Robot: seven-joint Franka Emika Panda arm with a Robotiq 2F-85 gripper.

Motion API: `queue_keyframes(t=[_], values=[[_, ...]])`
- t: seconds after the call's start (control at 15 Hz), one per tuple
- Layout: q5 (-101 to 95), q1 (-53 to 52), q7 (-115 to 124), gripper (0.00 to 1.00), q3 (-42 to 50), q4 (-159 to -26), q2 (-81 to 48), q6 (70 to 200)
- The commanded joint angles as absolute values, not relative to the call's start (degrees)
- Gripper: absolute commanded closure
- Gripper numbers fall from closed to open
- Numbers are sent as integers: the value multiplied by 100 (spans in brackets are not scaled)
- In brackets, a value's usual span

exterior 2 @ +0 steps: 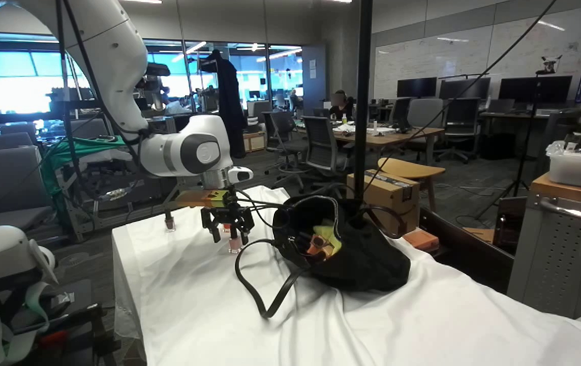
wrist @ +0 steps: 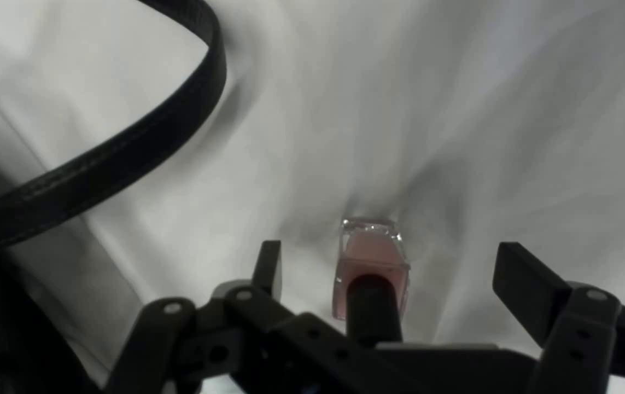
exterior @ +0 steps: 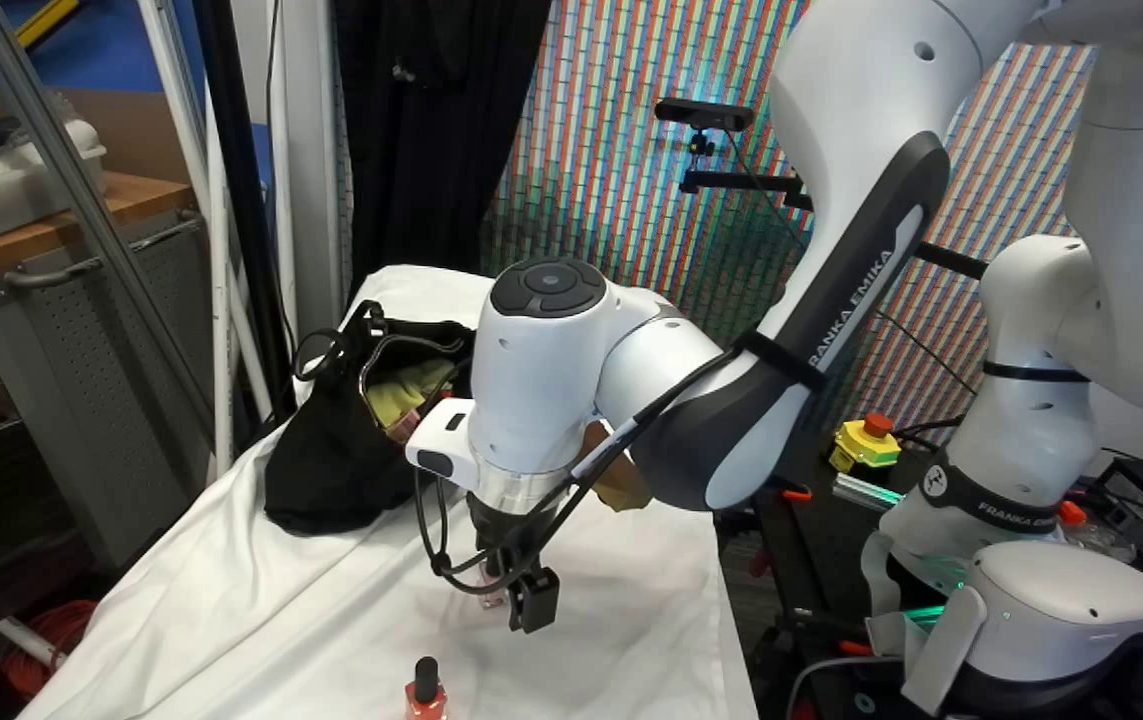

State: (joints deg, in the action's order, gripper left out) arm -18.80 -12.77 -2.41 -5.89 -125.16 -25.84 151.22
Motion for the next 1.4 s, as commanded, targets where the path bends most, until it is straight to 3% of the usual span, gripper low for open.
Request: queue_keyframes(t=[0.0, 0.53, 0.6, 0.73, 1.2, 1.33], values=[[-1834, -1267, -384, 0, -556, -12289, -2763, 15066], [-1887, -1297, -359, 0, -477, -12223, -2824, 15010], [-1891, -1300, -354, 25, -472, -12227, -2819, 15014], [-1897, -1301, -347, 33, -466, -12237, -2811, 15031], [-1910, -1320, -298, 81, -442, -12276, -2766, 15042], [-1908, -1321, -286, 84, -440, -12287, -2749, 15054]])
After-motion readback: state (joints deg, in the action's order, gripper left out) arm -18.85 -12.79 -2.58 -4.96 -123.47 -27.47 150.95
